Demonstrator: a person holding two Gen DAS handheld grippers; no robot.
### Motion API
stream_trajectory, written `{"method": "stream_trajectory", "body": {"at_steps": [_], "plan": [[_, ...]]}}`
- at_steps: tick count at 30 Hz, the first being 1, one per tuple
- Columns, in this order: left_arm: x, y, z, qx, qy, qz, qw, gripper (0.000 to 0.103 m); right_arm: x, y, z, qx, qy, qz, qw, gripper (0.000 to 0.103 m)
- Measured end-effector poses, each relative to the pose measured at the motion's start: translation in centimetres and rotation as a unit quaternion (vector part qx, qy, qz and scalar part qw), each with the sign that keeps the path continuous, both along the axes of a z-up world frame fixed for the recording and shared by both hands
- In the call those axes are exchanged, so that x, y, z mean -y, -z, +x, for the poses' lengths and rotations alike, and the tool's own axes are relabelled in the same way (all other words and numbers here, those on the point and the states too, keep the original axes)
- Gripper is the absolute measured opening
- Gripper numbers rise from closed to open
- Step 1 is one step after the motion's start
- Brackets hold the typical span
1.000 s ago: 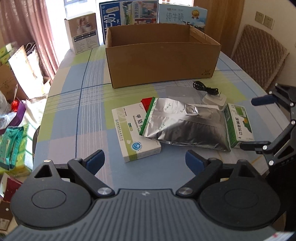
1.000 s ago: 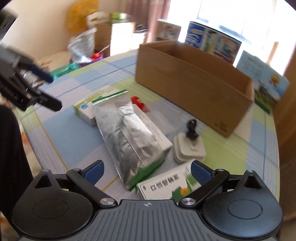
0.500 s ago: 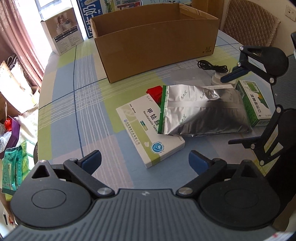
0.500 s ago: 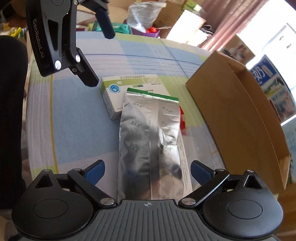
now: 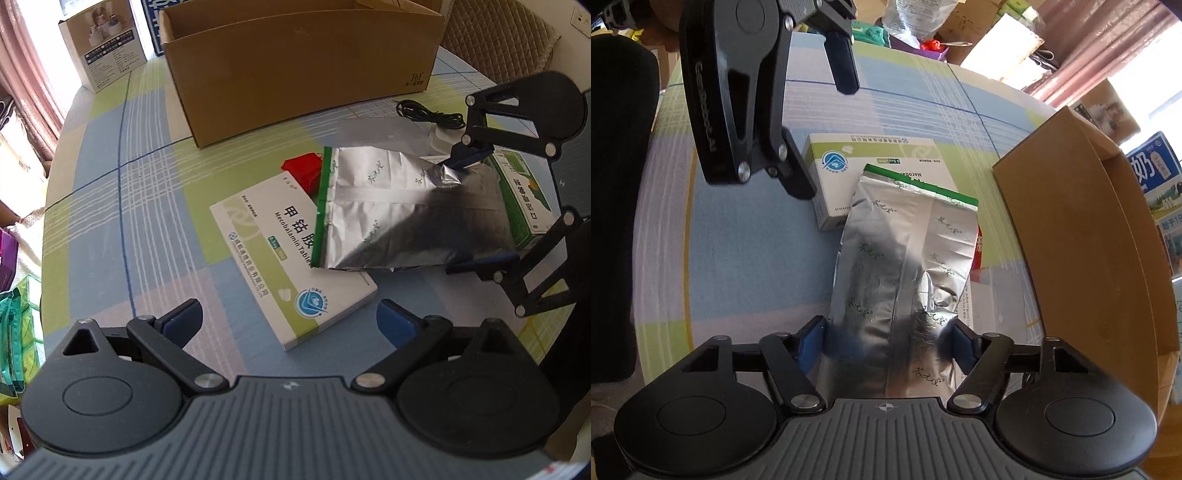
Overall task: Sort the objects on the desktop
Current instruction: 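Grasp the silver foil bag with the right gripper while the left grasps the medicine box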
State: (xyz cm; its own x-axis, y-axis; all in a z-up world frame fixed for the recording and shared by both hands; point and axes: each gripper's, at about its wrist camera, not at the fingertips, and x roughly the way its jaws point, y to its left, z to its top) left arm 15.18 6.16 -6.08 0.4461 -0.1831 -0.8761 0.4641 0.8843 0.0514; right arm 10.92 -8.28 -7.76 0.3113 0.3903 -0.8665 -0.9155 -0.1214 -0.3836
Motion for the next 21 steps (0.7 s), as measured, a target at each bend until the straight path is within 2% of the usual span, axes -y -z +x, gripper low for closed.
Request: {"method": "stream_trajectory", "body": {"at_steps": [1,9,12,16,21], "plan": [[0.2,0.1,0.1,0.0,0.005,0.001,1.0,0.099,0.0,-0.1,0.1,-0.002,0.0,0.0,1.0,0.055],[1.7,0.8,1.8,-0.009,0.015,0.008,0.9998,0.099,0.9,-1.1,0.6,-0.028,0.023,-0.002,0.999,0.05],[2.2,1.5,2.6,-0.017,0.018,0.018,0.9995,0.099,1.6,-1.7,0.3,-0.032,0.027,-0.003,0.999,0.044],[2.7,2.4,3.1,-0.027,0.034,0.036,0.9984,0.093,2.4,-2.2,0.1,-0.03,0.025,-0.008,0.999,0.042],[2.2,2.3,2.9,-0.026,0.062,0.046,0.9967,0.086,3.0,-2.4,-0.2,-0.027,0.019,-0.011,0.999,0.042]]}}
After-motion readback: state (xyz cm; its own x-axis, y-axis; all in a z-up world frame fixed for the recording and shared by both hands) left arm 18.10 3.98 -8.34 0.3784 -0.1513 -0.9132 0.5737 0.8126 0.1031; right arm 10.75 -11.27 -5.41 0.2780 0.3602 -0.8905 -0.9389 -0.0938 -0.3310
